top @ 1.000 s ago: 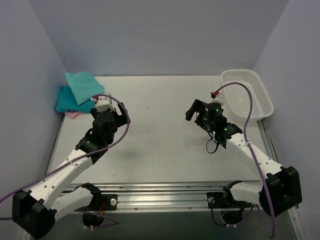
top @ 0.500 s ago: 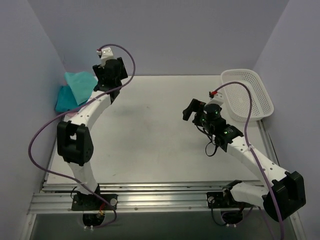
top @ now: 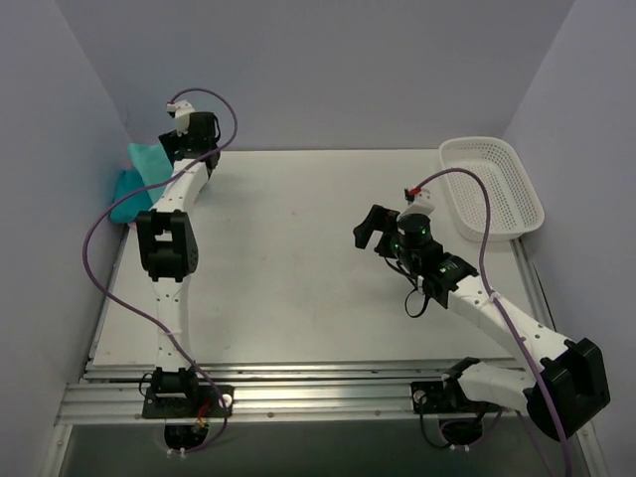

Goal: Fold and stack the t-shirts
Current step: Neatly place the folded tshirt to the corner

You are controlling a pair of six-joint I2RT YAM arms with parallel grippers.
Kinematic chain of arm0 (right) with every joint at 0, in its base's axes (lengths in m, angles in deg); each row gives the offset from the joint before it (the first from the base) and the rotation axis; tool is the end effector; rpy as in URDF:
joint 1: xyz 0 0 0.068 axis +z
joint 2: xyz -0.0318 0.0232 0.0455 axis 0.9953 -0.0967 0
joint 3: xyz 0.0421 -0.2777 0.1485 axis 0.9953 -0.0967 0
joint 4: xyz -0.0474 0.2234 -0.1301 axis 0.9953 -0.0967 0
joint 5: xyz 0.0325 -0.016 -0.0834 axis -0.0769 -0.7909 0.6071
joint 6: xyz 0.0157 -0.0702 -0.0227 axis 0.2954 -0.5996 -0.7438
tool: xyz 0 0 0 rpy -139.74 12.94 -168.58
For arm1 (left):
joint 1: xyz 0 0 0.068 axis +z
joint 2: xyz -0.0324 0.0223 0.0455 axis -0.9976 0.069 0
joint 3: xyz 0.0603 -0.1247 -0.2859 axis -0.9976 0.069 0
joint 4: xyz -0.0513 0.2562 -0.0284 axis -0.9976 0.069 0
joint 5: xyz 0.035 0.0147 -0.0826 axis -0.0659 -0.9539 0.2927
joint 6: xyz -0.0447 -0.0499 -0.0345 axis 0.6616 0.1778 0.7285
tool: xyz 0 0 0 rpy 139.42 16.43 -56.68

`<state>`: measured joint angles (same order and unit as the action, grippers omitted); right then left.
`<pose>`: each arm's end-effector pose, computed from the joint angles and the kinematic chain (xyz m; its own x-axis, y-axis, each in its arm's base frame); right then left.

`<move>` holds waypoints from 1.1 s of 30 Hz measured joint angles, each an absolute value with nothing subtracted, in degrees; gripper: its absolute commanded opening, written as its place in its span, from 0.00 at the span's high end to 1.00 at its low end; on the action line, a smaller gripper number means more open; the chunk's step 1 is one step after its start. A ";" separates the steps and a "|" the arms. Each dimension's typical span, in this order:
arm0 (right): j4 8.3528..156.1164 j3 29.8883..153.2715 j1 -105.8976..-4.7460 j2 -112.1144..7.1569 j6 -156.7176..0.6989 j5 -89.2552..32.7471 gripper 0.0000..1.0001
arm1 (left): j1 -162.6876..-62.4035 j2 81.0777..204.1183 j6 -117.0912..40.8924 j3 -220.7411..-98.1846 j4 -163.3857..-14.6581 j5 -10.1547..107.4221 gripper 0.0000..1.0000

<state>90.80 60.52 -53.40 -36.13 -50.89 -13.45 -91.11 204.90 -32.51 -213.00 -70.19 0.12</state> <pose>0.2386 0.1344 0.3364 -0.3775 0.4194 -0.8256 -0.2370 0.8181 0.5239 0.6117 -0.0130 0.2707 -0.3108 -0.1987 -0.9295 -0.6162 0.7867 0.0378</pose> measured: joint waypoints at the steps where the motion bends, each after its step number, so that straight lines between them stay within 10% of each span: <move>1: 90.88 60.52 -53.27 -36.32 -50.91 -13.54 0.00 | -90.32 205.75 -32.16 -214.49 -69.12 -0.18 0.06; 33: 92.50 60.50 -52.90 -41.55 -51.57 -13.83 0.00 | -75.81 209.80 -16.07 -212.63 -60.50 1.48 0.06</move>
